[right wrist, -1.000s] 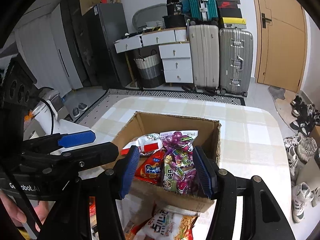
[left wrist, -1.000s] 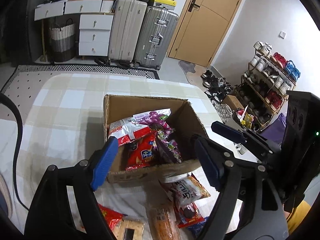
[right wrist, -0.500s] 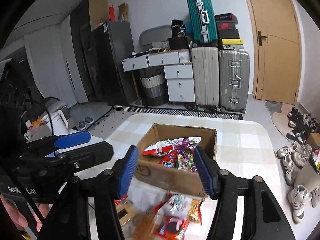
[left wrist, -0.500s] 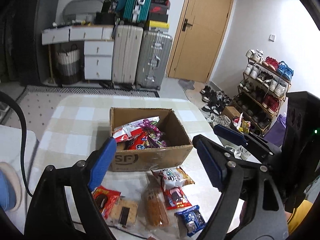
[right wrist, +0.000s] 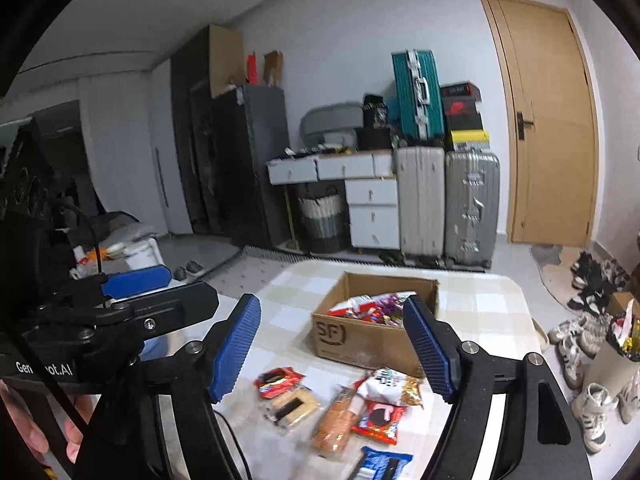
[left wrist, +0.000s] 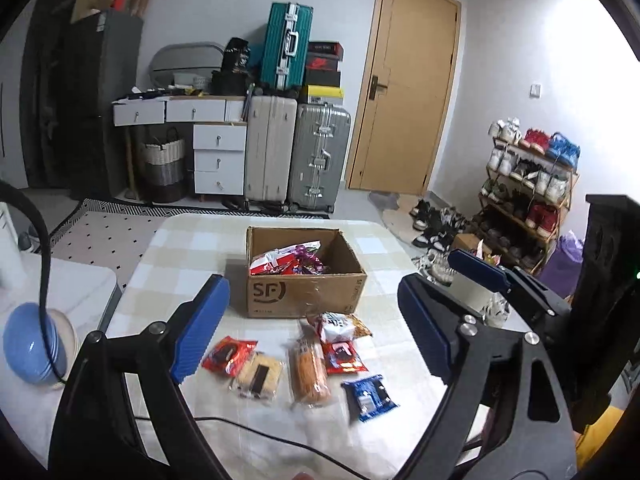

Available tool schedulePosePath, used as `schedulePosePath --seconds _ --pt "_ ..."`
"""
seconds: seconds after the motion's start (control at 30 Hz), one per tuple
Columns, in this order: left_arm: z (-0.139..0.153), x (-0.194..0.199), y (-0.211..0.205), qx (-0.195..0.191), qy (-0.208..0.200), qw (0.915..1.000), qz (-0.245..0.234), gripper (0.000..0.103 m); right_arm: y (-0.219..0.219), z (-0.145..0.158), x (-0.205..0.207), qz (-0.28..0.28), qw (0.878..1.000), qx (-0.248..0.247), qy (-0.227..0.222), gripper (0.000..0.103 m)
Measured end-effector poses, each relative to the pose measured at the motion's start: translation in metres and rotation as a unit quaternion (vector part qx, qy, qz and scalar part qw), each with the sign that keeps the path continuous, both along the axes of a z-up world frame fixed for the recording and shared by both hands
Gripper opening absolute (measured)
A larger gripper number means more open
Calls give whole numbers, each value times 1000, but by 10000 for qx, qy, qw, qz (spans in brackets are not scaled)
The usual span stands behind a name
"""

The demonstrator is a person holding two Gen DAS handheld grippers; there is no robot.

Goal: Organize snacks
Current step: 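Withdraw both open tools from the box back toward the remaining snacks, then grasp the blue cookie packet with the right tool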

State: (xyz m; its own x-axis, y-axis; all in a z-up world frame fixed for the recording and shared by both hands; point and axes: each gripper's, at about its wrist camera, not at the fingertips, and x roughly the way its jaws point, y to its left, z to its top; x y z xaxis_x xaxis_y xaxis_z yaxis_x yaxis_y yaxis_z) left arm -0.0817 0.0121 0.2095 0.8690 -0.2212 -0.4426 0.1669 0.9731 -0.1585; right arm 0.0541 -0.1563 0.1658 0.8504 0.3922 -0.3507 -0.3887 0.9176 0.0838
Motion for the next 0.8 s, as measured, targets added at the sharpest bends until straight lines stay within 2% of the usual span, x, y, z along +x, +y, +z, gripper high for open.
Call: schedulePosePath --seconds 0.07,0.13,0.17,0.27,0.43,0.5,0.63,0.8 --pt "1 -26 4 -52 -44 10000 45 87 1 0 -19 12 9999 25 -110 81" --pt "0 -53 9 -40 -183 9998 106 92 2 -3 -36 19 9998 81 -199 86" --pt "-2 -63 13 -33 -250 9995 189 103 3 -5 -44 55 9997 110 -230 89" --pt "-14 -89 23 -190 -335 9991 159 102 8 -21 -67 90 9996 36 -281 94" --pt "-43 -121 50 -596 -311 9977 130 102 9 -57 -94 100 9997 0 -243 94" --pt "-59 -118 58 -589 -338 9976 154 102 6 -68 -96 89 9997 -13 -228 96" --pt "-96 -91 65 -245 -202 9993 192 102 -1 -95 -87 119 9998 -88 -133 101" --pt "-141 -50 59 -128 -37 9999 78 102 -11 -139 -61 -60 9987 -311 410 101"
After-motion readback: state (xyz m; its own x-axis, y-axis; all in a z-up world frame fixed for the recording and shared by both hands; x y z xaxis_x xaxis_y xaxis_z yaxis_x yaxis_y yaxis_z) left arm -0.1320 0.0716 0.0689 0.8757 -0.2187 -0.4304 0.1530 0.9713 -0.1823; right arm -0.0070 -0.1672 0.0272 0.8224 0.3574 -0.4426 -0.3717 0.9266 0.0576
